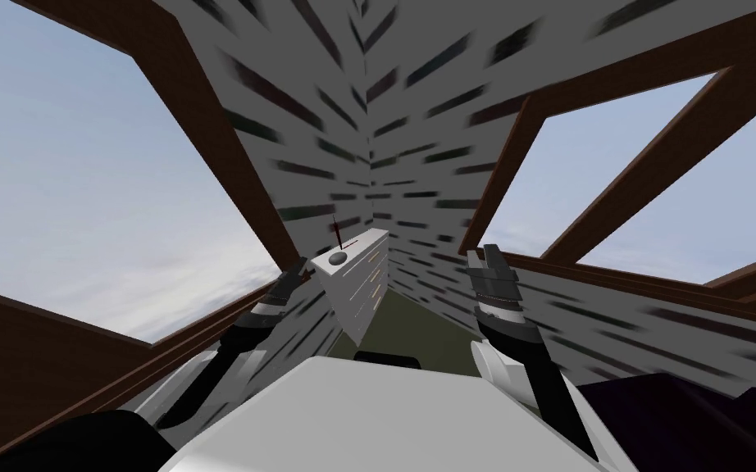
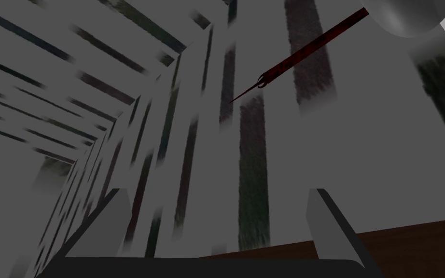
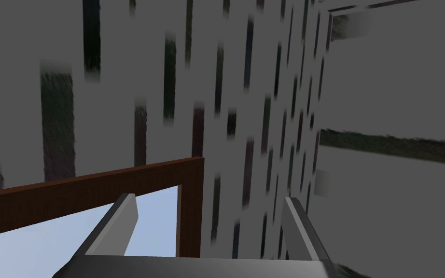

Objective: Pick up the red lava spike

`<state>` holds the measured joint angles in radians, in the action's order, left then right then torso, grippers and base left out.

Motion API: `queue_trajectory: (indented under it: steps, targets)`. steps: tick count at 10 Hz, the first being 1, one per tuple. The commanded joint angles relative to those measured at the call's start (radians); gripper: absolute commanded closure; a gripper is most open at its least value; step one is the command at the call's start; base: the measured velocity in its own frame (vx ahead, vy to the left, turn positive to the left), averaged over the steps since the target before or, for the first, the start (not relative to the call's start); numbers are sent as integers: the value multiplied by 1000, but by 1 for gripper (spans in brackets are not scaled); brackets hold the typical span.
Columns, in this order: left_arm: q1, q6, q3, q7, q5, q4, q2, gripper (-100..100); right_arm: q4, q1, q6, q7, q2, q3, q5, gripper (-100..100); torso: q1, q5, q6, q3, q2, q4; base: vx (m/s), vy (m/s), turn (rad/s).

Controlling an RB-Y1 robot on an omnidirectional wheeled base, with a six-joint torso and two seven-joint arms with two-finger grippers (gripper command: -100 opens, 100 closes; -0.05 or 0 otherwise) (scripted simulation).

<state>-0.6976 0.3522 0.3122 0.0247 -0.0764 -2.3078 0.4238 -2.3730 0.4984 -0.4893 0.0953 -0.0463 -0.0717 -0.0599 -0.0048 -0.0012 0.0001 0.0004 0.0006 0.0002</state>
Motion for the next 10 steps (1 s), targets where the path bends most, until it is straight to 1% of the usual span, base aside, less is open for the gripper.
queue_trajectory:
  steps: [1,5,10]
  targets:
    - [-16,-20,29,1,-10,3,39,-100,0,0,0,0,0,0,0,0,0,0,0,0,0,0,4,-65,-63]
    - [-59,-61,96,4,-29,8,124,-100,0,0,0,0,0,0,0,0,2,0,0,-1,-1,0,14,-50,-64]
    - [-119,-110,180,-1,-52,19,230,-100,0,0,0,0,0,0,0,0,4,1,0,-2,-3,-1,42,-22,-78]
